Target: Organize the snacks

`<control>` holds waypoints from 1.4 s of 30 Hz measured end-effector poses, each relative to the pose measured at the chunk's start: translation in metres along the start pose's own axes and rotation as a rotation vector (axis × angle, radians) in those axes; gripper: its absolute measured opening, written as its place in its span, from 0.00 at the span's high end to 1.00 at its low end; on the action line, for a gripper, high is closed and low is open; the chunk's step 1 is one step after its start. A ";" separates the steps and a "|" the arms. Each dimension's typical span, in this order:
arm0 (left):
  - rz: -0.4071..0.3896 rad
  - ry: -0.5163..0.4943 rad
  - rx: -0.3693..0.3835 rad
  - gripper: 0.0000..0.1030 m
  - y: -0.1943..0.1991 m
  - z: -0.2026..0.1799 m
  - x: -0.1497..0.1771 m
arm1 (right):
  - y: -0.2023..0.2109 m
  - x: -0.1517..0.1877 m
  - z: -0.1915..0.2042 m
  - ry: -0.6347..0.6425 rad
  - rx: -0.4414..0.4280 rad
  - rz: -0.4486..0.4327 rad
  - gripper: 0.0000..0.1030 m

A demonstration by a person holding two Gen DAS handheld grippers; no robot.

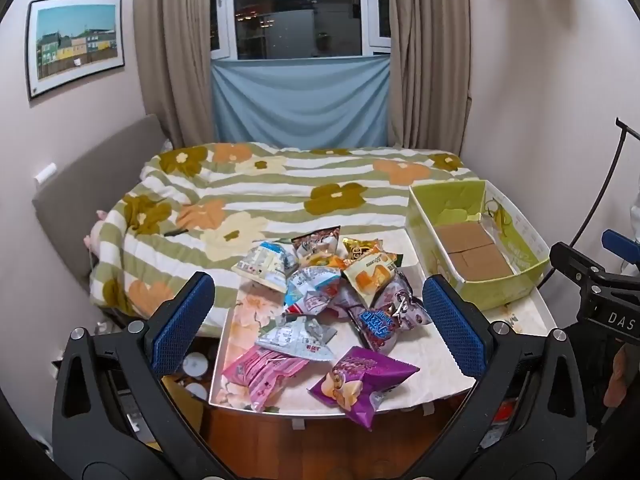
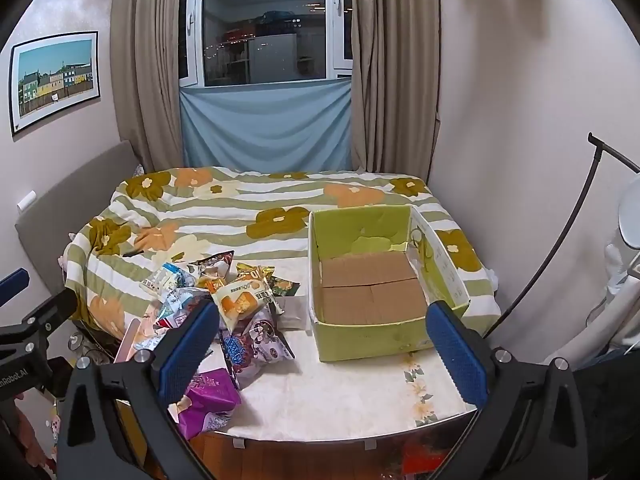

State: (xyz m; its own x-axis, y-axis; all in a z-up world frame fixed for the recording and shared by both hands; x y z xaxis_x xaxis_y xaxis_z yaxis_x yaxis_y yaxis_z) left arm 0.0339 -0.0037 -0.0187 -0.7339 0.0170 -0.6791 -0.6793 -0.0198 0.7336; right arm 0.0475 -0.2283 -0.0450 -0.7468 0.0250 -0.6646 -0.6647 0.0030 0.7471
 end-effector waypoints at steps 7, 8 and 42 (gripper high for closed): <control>0.003 0.000 -0.005 0.00 -0.001 0.000 -0.002 | -0.001 0.000 0.000 0.004 0.010 0.000 0.00; 0.002 0.000 -0.003 0.00 -0.001 0.000 -0.001 | -0.001 0.000 0.000 0.010 0.015 -0.002 0.00; 0.006 -0.005 0.000 0.00 -0.002 -0.003 -0.003 | 0.002 0.000 -0.006 -0.035 -0.033 -0.023 0.00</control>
State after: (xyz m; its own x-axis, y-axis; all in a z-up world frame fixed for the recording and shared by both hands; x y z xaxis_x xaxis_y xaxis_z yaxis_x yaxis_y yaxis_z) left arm 0.0370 -0.0070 -0.0181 -0.7379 0.0223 -0.6745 -0.6749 -0.0203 0.7377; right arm 0.0460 -0.2339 -0.0439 -0.7307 0.0603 -0.6801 -0.6823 -0.0286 0.7305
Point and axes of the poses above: each gripper's, at about its wrist camera, not at the fingertips, and y roughly against the way its jaws point, z to its left, x to its underside, the point moved 3 cm from there along -y, roughly the way its jaws point, and after that the axes turned 13 degrees about z, right-handed, at the moved point
